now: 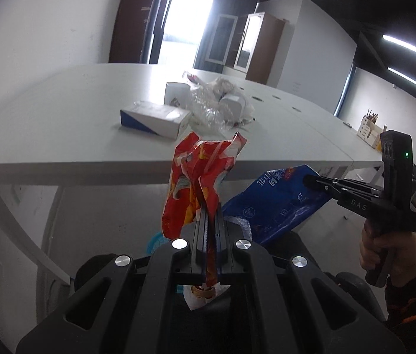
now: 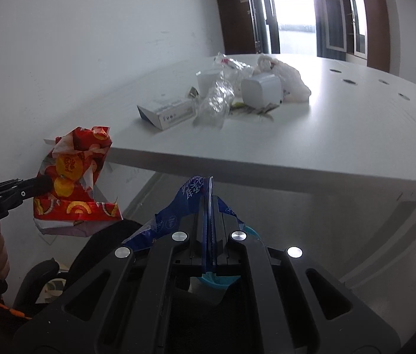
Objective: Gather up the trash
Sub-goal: 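Carry the red wrapper and blue bag down over the blue wastebasket with both tools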
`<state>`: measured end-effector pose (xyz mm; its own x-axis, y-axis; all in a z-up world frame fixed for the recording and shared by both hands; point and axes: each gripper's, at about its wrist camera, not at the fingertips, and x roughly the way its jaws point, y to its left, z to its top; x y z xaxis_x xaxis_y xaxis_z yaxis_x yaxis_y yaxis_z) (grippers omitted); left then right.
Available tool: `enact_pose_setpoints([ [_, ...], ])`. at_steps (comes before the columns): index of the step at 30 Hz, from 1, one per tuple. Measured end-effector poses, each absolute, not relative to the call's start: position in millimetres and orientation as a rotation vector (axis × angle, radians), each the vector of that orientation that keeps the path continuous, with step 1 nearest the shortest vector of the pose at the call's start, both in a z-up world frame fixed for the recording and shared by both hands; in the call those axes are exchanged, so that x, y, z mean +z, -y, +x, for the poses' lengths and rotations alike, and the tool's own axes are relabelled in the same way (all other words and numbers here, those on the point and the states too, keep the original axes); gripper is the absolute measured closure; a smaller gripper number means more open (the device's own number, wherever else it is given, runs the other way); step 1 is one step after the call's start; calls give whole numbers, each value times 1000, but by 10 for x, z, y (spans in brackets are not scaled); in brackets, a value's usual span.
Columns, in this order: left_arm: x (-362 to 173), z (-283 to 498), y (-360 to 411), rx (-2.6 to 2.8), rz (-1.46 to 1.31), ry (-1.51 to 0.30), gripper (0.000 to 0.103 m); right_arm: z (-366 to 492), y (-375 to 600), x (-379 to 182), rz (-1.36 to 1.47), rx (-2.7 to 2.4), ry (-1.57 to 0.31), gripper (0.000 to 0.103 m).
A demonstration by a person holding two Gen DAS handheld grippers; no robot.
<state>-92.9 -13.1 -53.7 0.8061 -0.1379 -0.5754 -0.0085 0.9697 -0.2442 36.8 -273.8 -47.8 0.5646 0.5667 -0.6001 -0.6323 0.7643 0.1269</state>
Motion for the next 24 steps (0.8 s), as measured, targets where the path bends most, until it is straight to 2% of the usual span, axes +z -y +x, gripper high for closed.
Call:
enact_pose_setpoints([
  [18,-1872,3,113,-41,-311,-876,101,972,2286,-1747,-112,607,-899,101],
  [24,-2106,306,135,-21,-301,-921,101,1204,2148,-2059,-104,603,-958,101],
])
